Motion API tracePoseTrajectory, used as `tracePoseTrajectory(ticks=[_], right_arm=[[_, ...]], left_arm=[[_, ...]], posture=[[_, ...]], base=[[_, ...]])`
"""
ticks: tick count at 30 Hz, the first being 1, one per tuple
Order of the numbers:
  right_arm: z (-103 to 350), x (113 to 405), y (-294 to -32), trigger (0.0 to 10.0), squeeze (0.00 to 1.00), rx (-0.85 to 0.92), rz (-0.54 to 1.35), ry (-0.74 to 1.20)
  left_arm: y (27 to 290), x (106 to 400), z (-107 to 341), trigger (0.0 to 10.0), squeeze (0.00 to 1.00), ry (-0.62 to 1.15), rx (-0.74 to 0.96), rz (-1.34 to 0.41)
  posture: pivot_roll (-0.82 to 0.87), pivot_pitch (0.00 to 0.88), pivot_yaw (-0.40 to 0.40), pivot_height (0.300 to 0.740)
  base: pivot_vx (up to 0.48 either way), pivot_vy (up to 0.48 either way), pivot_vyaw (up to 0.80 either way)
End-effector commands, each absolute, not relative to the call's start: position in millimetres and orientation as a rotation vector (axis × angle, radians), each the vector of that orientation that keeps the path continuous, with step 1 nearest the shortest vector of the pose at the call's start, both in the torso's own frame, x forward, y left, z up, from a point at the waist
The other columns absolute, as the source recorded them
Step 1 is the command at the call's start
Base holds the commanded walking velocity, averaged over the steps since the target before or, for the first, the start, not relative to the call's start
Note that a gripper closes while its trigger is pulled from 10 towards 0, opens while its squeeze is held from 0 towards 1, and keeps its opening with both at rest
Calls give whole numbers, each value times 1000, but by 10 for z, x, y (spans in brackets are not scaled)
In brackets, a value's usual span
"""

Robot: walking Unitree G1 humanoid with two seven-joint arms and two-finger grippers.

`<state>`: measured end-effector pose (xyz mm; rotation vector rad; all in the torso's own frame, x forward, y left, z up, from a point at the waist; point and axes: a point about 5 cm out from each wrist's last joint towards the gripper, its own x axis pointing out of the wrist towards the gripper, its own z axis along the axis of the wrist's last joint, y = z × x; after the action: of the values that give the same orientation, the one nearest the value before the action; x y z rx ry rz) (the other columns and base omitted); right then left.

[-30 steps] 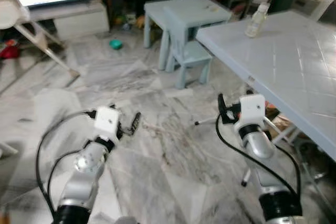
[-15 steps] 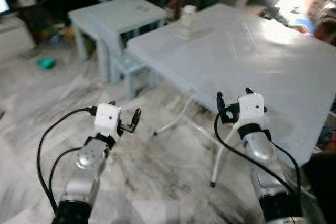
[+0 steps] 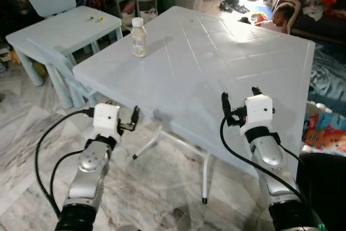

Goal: Restocking fridge

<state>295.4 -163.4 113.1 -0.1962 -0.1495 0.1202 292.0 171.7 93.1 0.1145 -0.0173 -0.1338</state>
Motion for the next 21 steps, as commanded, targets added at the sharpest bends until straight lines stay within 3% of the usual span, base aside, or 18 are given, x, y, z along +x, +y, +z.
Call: tracePoseTrajectory(ticks=[1, 9, 15, 21], right_arm=[[1185, 2961, -1552, 10000, 0, -182, 146, -178], [1202, 2956, -1535, 10000, 0, -196, 167, -188], [1199, 2943, -1534, 10000, 0, -201, 173, -191], [1189, 2953, -1535, 10000, 0, -208, 160, -188]], left_arm=[[1824, 2916, 921, 10000, 0, -14, 129, -90], [1820, 2928, 939, 10000, 0, -25, 129, -87], [1749, 2917, 944, 10000, 0, -45, 142, -119], [1699, 2917, 956, 10000, 0, -53, 144, -151]], posture=[[25, 0, -47, 740], [24, 0, -46, 740], [25, 0, -43, 740], [25, 0, -42, 740]], base=[[0, 420, 0], [30, 420, 0], [312, 361, 581], [471, 0, 227]])
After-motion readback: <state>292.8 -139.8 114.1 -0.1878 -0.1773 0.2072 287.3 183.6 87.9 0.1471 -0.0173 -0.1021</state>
